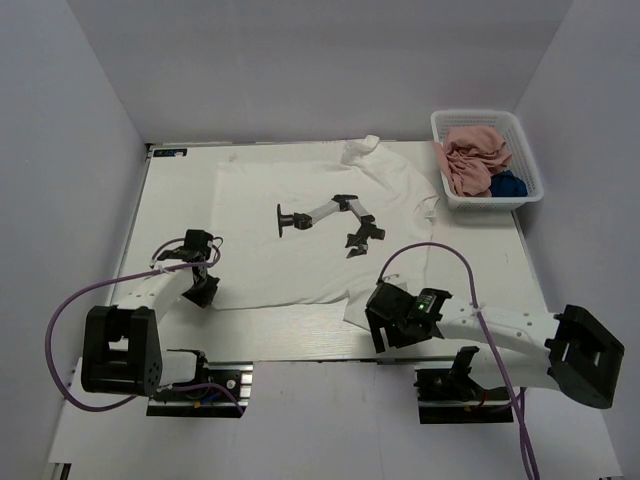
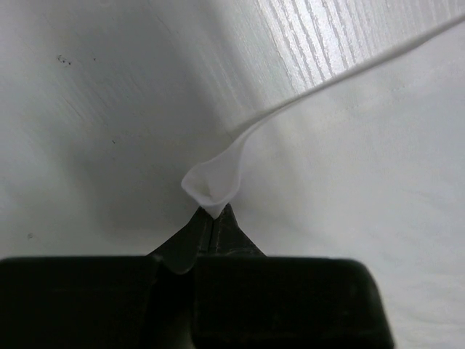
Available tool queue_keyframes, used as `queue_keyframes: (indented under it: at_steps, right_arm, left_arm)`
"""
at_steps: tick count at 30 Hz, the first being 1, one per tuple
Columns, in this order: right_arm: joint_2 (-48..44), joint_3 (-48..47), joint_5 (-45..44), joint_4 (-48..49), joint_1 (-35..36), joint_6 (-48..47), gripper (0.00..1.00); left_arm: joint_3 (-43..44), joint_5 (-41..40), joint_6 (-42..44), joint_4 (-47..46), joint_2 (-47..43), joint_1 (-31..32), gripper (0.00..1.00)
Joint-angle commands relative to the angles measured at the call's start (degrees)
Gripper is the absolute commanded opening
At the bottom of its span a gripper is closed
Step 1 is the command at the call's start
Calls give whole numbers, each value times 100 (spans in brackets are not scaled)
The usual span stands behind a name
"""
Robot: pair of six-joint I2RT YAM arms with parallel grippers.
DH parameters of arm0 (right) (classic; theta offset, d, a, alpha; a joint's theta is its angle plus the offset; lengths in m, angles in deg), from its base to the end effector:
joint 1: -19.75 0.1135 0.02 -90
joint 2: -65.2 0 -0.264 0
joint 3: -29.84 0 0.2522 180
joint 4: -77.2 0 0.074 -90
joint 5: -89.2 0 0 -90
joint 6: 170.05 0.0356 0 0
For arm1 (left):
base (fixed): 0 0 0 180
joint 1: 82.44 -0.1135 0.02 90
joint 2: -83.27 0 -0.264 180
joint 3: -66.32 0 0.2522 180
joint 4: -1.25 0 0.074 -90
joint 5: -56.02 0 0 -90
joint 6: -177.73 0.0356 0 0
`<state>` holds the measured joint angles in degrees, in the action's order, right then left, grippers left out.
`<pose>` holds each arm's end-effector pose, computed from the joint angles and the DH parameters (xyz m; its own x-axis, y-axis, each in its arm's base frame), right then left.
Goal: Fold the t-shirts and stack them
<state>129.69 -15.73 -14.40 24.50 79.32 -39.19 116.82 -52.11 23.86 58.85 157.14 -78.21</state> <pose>0.0979 0.1502 0.1669 -0.8872 -0.2550 -0.3845 -0.2910 0.9560 0.0375 0.1954 -0.0033 0.1606 -0.4530 -0.8221 -0.3450 -0.8748 0.4844 -0.0056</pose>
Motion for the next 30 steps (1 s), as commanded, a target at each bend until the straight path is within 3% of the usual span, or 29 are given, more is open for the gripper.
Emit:
queue_keyframes:
  at_steps: [1, 5, 6, 7, 9, 10, 11, 17, 30]
  right_arm:
    - [186, -211, -415, -52, 239, 405, 87]
    - [581, -19, -625, 141, 310, 563, 68]
    - [635, -27, -695, 71, 309, 633, 59]
    - [679, -44, -974, 10, 301, 703, 37]
    - [819, -246, -1144, -227, 283, 730, 30]
    - [811, -307, -1283, -237, 248, 678, 9]
    - [802, -465, -1294, -246, 265, 599, 0]
    - [556, -1213, -1566, -264, 29, 54, 0]
    - [1250, -2794, -1075, 843, -2149, -1694, 0]
  left_arm:
    - [133, -217, 7, 204, -171, -27, 0]
    - [185, -217, 68, 204, -171, -27, 0]
    - [246, -217, 68, 257, -171, -27, 0]
    - [247, -217, 68, 257, -171, -27, 0]
    - [378, -217, 130, 257, -171, -27, 0]
    - [379, -217, 130, 257, -119, -27, 0]
    - [457, -217, 182, 309, -118, -27, 0]
    - [923, -217, 296, 415, 110, -27, 0]
    - [2942, -349, 481, 766, 1717, -27, 0]
